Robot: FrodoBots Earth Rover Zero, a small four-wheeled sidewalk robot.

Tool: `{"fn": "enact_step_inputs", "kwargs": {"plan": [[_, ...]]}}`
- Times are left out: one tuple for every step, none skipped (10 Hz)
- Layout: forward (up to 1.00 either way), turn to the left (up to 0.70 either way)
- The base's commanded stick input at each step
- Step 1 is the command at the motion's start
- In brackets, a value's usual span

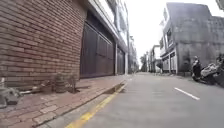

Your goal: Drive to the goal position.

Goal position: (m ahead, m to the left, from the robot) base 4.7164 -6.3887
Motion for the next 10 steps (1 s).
{"fn": "enact_step_inputs", "kwargs": {"plan": [[0.45, 0.0], [0.45, 0.0], [0.45, 0.0], [0.45, 0.0], [0.45, 0.0], [0.45, 0.0], [0.45, 0.0], [0.45, 0.0], [0.45, 0.0], [0.45, 0.0]]}}
